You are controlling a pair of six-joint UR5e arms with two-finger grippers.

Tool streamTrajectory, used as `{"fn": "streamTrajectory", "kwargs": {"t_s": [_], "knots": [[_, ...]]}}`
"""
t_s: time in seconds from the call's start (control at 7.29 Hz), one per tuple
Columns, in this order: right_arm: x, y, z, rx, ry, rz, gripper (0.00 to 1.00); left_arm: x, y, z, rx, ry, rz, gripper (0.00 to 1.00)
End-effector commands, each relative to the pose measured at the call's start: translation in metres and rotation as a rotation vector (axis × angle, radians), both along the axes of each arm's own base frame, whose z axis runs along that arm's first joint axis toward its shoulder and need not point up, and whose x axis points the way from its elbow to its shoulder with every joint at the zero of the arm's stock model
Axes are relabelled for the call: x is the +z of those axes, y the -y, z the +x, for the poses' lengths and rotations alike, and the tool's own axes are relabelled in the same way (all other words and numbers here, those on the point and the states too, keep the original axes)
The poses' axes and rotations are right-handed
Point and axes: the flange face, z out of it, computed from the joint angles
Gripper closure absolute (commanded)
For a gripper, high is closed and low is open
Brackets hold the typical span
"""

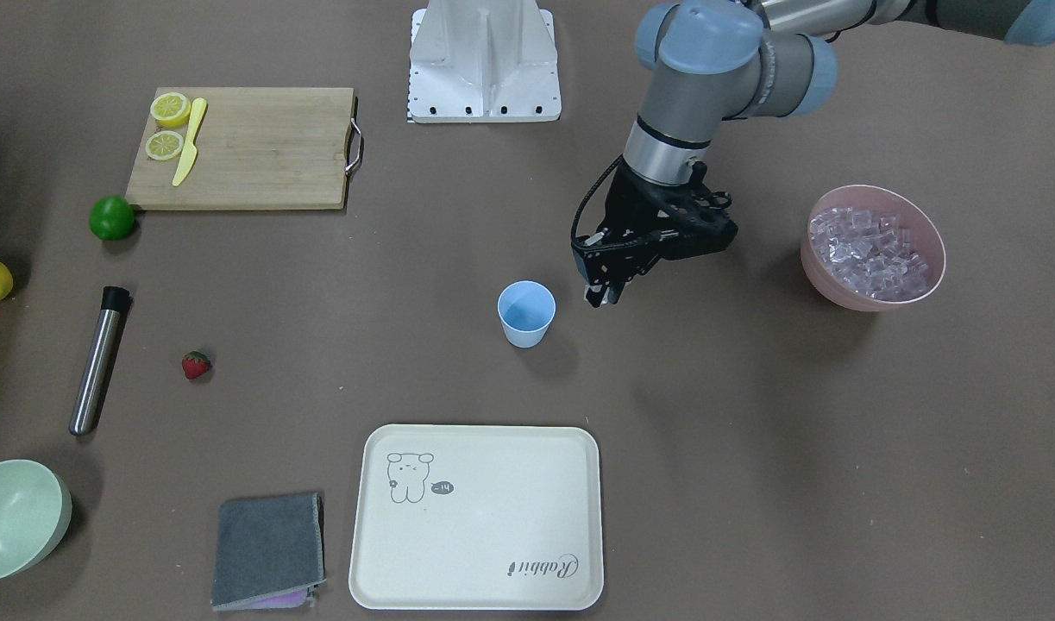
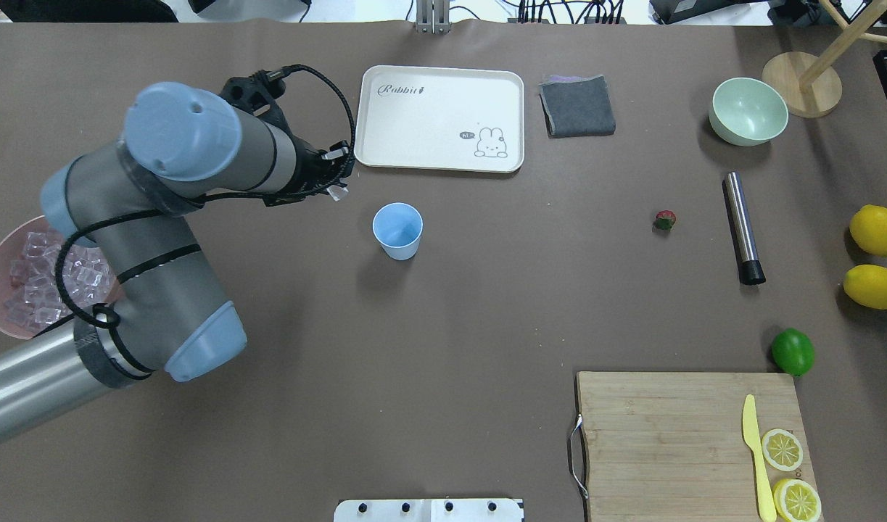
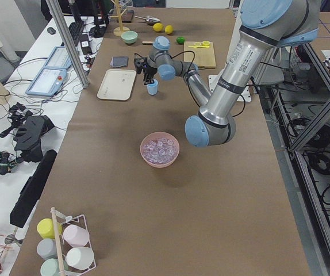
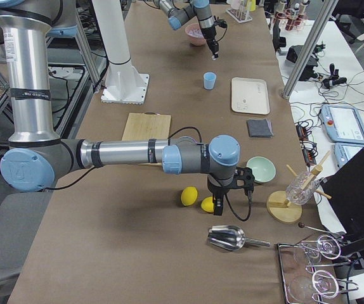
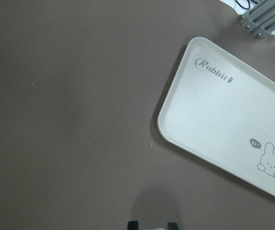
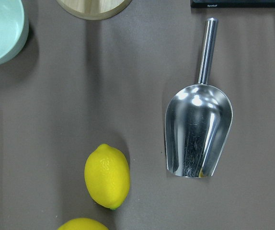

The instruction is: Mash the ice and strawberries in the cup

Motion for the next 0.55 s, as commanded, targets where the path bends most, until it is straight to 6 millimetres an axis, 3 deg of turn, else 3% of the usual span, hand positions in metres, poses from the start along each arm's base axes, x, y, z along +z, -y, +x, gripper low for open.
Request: {"fn": "streamTrajectory", "kwargs": {"t_s": [0.0, 0.41], "knots": [[0.002, 0.0, 0.0, 0.0, -0.001, -0.004, 0.0, -0.014, -0.012, 0.044, 0.019, 0.0, 0.004, 1.0], [0.004, -0.001, 0.0, 0.0, -0.001, -0.009, 0.0, -0.018, -0.021, 0.075, -0.005, 0.019, 0.035, 1.0]]}}
